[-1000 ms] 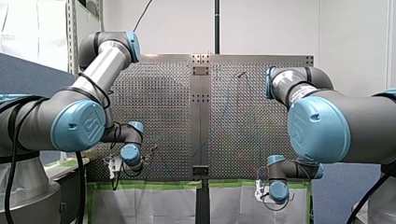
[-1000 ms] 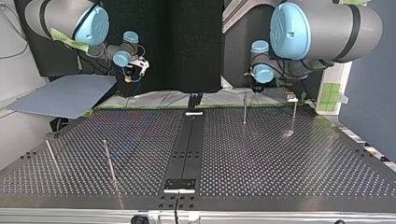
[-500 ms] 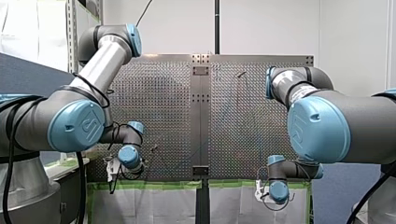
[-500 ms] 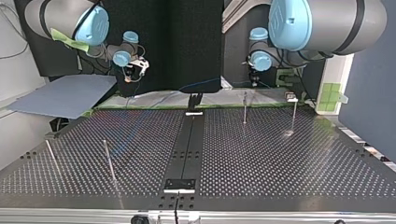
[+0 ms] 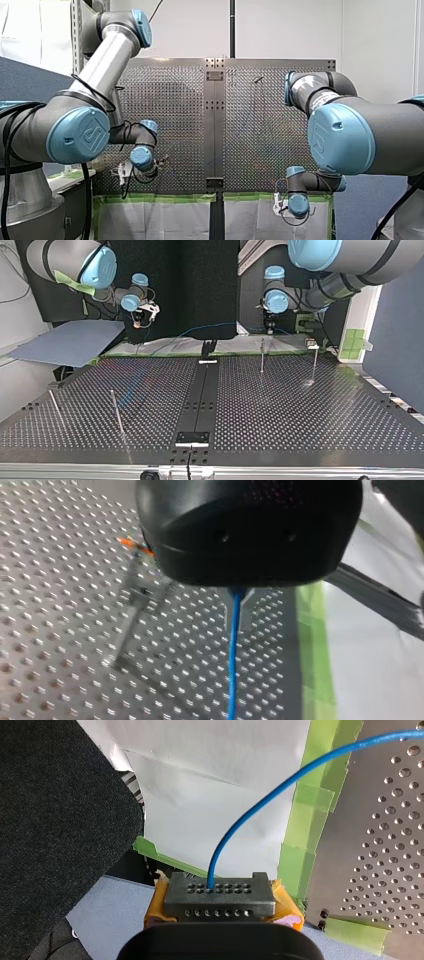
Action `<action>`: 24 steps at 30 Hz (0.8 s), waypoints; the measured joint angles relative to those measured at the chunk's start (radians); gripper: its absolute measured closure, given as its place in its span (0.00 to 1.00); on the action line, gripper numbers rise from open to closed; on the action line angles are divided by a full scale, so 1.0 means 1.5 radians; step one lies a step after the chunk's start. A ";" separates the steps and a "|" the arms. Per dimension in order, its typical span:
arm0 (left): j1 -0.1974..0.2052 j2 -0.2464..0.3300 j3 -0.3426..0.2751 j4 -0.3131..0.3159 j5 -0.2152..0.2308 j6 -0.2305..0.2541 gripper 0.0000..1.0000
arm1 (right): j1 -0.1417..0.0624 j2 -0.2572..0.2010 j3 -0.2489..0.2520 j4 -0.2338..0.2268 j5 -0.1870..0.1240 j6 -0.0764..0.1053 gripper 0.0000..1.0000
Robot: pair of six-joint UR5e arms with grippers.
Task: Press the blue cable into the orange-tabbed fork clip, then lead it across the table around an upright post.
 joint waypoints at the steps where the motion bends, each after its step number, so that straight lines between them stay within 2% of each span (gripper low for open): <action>1: -0.001 0.006 0.000 0.000 0.000 -0.001 1.00 | 0.000 0.000 0.000 0.000 0.000 0.000 1.00; 7: -0.004 0.040 0.000 0.004 0.000 -0.005 1.00 | 0.000 0.000 0.000 0.001 0.000 0.000 1.00; 14: -0.005 0.044 0.000 0.031 0.001 -0.017 1.00 | 0.000 0.000 0.000 0.001 0.000 0.000 1.00; 24: -0.007 0.043 0.000 0.034 -0.007 -0.012 1.00 | 0.000 0.000 0.000 0.004 0.002 0.000 1.00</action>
